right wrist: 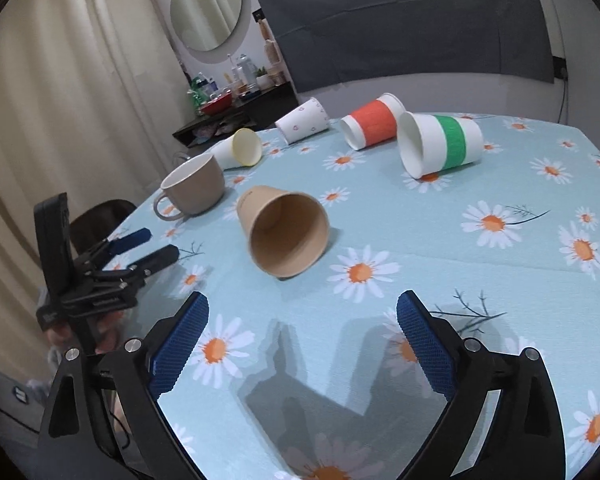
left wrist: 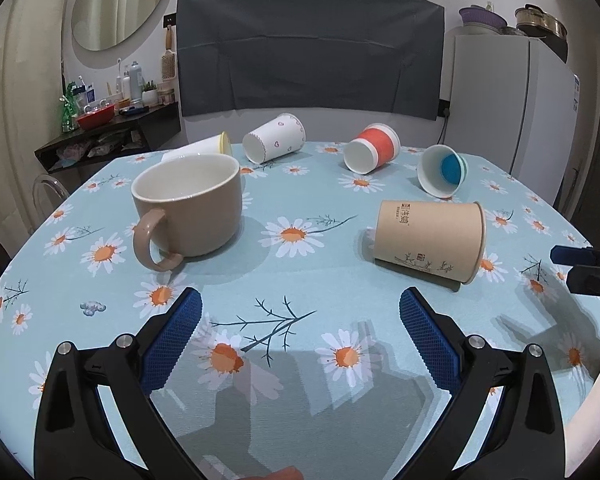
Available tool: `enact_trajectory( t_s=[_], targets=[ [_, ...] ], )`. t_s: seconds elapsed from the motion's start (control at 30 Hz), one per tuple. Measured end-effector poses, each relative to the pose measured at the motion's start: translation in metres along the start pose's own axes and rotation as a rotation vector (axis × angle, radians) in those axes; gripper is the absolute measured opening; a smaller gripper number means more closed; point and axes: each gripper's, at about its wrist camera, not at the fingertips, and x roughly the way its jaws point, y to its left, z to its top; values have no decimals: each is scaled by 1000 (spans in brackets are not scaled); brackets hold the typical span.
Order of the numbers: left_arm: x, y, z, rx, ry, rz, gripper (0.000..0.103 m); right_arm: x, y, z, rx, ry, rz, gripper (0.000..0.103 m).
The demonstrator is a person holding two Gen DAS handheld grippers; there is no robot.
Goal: Flip cup upside down
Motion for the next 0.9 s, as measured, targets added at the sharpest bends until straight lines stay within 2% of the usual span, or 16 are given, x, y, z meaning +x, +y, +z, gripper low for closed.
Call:
enact_trajectory(
  t_s=[0.1,0.23,0.27,0.4,0.5,0.6,0.73,0.9],
  targets=[
    [-1,0,7,-26,4,14,97,3,-16,-5,47,36,13,92],
    [9,4,23,-124,90,-33,97,6,-19,-8,25,26,-79,92],
    [13,5,29,-157,116,-33,97,6,-18,-8,19,15,-102,92],
    [31,12,50,-334,246,48,97,1,-12,-11,-13,-42,-175,94],
    [52,15,58,-459,384,-3,97,-1,-5,-13,-60,-73,-220,94],
    [64,6,62,-520,462,-62,97,3,-1,-14,-102,-62,-222,94],
    [74,-12,67,-573,540,-91,97,2,5,-18,-145,-69,-196,94],
    [92,-22,72,-727,688,-146,97,-2,8,-20,-164,-85,-158,94]
  ],
)
